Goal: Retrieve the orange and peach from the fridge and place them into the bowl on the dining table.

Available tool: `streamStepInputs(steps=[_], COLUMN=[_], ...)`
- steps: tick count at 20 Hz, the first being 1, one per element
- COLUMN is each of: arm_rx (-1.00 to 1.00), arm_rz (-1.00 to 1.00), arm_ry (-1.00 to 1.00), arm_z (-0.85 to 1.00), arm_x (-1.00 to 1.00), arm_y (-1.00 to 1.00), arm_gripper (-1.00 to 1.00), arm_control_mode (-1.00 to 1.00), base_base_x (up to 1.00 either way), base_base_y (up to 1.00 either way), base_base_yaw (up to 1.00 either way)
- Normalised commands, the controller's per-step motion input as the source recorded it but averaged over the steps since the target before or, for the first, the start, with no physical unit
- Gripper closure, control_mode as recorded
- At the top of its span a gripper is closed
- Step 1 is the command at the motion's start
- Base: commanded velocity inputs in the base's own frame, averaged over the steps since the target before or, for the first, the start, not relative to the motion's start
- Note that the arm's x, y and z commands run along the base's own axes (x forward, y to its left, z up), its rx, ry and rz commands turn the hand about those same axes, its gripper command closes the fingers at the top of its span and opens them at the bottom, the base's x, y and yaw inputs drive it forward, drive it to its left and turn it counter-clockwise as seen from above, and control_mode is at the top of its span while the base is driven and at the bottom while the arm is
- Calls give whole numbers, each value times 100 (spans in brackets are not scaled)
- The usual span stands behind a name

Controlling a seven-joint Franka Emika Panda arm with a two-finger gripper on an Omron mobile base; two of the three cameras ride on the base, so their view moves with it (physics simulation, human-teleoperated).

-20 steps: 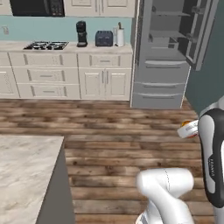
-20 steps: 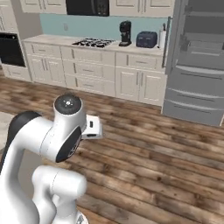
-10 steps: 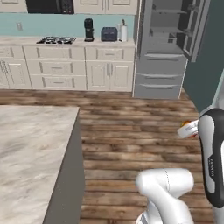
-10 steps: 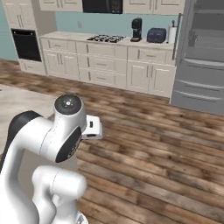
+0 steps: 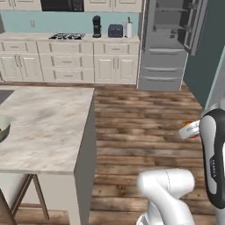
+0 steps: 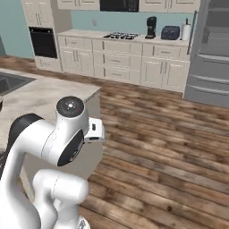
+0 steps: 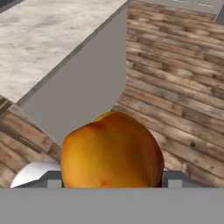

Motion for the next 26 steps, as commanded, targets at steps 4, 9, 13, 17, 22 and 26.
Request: streamStepInputs(steps=[4,9,13,17,22,26], arm_rx=[0,0,0,0,0,0], arm_rz=[0,0,0,0,0,0], arm_ry=[0,0,0,0,0,0], arm_z=[0,0,0,0,0,0], arm_x=[0,0,0,0,0,0], arm_y=[0,0,0,0,0,0], arm_gripper=[100,100,100,100,100,100], arm_control_mode=[100,100,100,100,100,100], base_base_x=[-94,-17,0,0,-2,-6], base_base_y=[75,99,100,100,100,100], base_base_yaw=[1,0,0,0,0,0])
